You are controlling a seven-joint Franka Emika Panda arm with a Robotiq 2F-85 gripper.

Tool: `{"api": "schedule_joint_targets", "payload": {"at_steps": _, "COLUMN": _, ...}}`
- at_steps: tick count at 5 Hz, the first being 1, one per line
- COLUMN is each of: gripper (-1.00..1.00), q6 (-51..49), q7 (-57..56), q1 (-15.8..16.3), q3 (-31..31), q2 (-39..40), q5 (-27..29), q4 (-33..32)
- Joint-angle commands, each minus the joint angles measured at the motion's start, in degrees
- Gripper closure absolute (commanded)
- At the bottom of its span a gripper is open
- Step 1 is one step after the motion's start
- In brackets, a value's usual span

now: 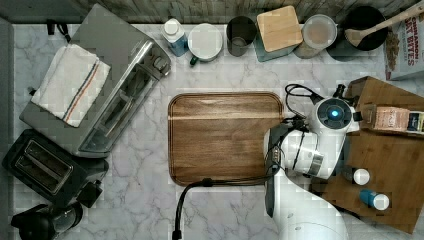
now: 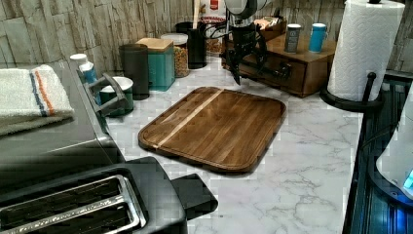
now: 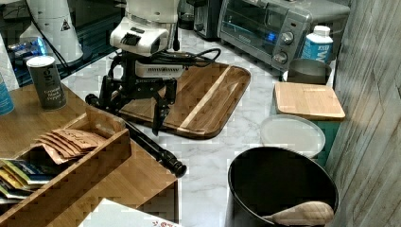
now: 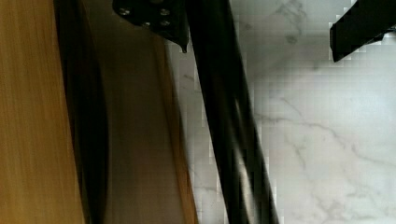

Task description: Open the drawer.

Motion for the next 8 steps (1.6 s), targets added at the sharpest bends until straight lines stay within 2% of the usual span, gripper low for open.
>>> {"api": "schedule_joint_targets", "payload": {"at_steps": 1, "gripper": -1.0, "q6": 6.5, "q7": 13.2, "q1": 10.1, "q3": 6.5, "q2": 1.1, "q5": 1.7, "q4": 5.8}}
{"api": "schedule_joint_targets", "payload": {"at_steps": 2, "gripper": -1.0, "q6": 3.9, "q7": 17.9, "q1": 12.7, "q3": 9.0, "q2": 1.9, "q5": 1.5, "q4": 9.4}}
{"api": "schedule_joint_targets", "payload": {"at_steps": 3, "gripper": -1.0, "q6": 7.9, "q7": 21.1, "q1": 14.5, "q3": 9.8, "q2": 2.8, "q5": 0.4, "q4": 9.3}}
{"api": "schedule_joint_targets", "payload": {"at_steps": 4, "gripper": -1.0, "q6": 7.4, "q7": 25.7, "q1": 17.7, "q3": 9.4, "q2": 3.3, "q5": -1.2, "q4": 10.8}}
{"api": "schedule_joint_targets", "payload": {"at_steps": 5, "gripper": -1.0, "q6": 7.9, "q7": 22.3, "q1": 17.3, "q3": 12.0, "q2": 4.5, "q5": 2.5, "q4": 13.6}}
{"api": "schedule_joint_targets", "payload": {"at_steps": 6, "gripper": -1.0, "q6": 9.6, "q7": 24.2, "q1": 18.3, "q3": 12.2, "q2": 5.6, "q5": 1.7, "q4": 15.3}}
{"api": "schedule_joint_targets", "payload": {"at_steps": 8, "gripper": -1.0, "q6": 6.9, "q7": 26.2, "q1": 17.3, "q3": 14.0, "q2": 5.6, "q5": 3.1, "q4": 17.0}}
